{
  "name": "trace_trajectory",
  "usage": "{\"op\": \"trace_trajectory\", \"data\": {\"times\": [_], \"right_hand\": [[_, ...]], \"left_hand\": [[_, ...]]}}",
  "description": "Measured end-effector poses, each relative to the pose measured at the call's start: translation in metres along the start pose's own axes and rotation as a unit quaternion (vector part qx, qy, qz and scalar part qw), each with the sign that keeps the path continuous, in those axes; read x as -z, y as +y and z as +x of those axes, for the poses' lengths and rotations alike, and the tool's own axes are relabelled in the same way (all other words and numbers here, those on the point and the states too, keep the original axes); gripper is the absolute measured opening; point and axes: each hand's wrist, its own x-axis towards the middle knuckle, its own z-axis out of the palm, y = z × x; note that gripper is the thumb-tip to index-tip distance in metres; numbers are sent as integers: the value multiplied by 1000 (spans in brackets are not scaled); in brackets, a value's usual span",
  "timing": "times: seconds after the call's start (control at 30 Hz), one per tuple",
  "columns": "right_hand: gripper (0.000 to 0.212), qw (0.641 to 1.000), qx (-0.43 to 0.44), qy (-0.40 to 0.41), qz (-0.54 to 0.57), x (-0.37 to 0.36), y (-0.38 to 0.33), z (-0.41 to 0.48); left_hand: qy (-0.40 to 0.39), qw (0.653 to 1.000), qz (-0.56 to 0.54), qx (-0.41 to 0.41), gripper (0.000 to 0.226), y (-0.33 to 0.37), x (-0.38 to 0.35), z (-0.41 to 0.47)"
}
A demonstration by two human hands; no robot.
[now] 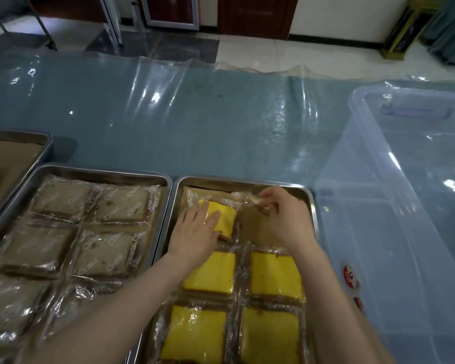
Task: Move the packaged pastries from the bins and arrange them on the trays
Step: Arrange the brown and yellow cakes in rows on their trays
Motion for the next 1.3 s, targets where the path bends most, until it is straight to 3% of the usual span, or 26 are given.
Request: {"op": "trace_trajectory", "data": {"times": [0.1,0.23,0.3,0.33,0.47,0.6,0.67,0.8,0.9,1.07,1.23,1.3], "right_hand": [[41,1000,-13,-16,20,9,-1,12],[37,978,-4,109,-180,-3,9,22],[26,964,14,143,-222,-12,18,24],[26,962,20,139,-233,-16,21,25],[65,960,-10,6,-279,-26,32,35],[41,961,-24,-59,-268,-17,32,57],[40,951,-28,-98,-291,-12,29,68],[66,943,-8,-64,-326,-22,32,53],[52,953,85,-42,-287,-37,40,26],[50,961,29,-133,-240,-51,54,6],[49,961,22,-90,-260,-52,47,3],[52,958,16,-84,-275,-54,46,3]], "left_hand": [[-48,998,-6,-37,66,-2,-10,-1],[-90,995,12,-34,69,-5,-19,-3],[-95,995,7,-32,70,-5,-20,-4],[-97,995,7,-32,70,-5,-20,-4],[-106,994,3,-27,71,-4,-20,-2],[-108,994,-3,-25,72,-5,-19,-2],[-103,994,-7,-25,71,-5,-20,-4],[-100,995,-14,-23,71,-6,-24,-4],[-92,995,-24,-25,71,-7,-26,-5],[-78,996,-37,-19,72,-3,-20,-5],[55,997,-59,14,46,11,-4,5],[52,997,-52,0,51,14,-5,15]]}}
